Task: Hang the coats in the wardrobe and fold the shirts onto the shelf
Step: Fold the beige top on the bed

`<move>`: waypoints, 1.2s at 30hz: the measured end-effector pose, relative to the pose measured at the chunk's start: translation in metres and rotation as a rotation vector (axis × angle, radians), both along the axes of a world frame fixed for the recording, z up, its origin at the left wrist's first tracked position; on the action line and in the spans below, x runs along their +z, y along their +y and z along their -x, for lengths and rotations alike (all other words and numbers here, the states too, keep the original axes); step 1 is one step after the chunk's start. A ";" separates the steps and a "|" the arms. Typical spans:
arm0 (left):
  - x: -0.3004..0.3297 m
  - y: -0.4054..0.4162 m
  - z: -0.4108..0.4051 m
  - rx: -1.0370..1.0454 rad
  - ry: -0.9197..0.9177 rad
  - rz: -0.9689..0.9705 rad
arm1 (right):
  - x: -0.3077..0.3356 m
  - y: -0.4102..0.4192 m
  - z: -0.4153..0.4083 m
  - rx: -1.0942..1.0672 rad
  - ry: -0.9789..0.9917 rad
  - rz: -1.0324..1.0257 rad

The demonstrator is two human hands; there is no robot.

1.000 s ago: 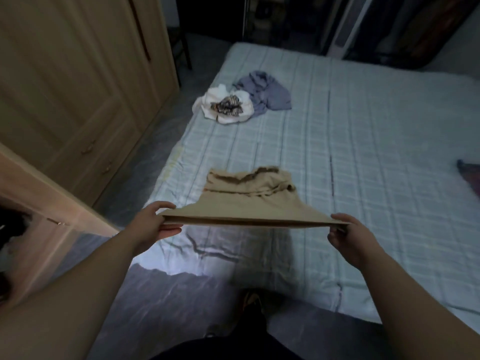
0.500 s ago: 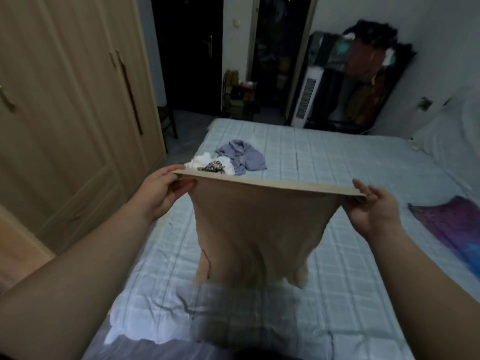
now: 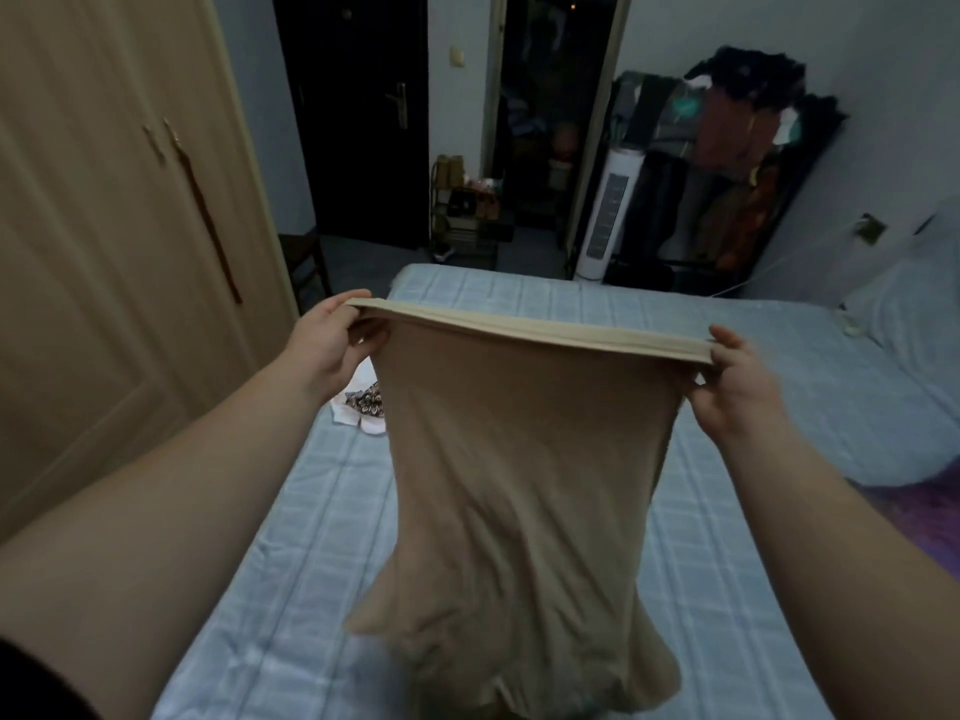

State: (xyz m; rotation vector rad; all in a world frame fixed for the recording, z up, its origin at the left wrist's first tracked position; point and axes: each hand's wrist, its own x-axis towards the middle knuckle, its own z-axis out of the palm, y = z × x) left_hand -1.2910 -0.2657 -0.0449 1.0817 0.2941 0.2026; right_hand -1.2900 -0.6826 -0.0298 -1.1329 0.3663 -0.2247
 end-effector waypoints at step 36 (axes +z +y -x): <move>-0.405 -0.005 0.248 -0.203 0.762 -0.232 | -0.439 -0.038 0.247 -0.036 0.726 0.301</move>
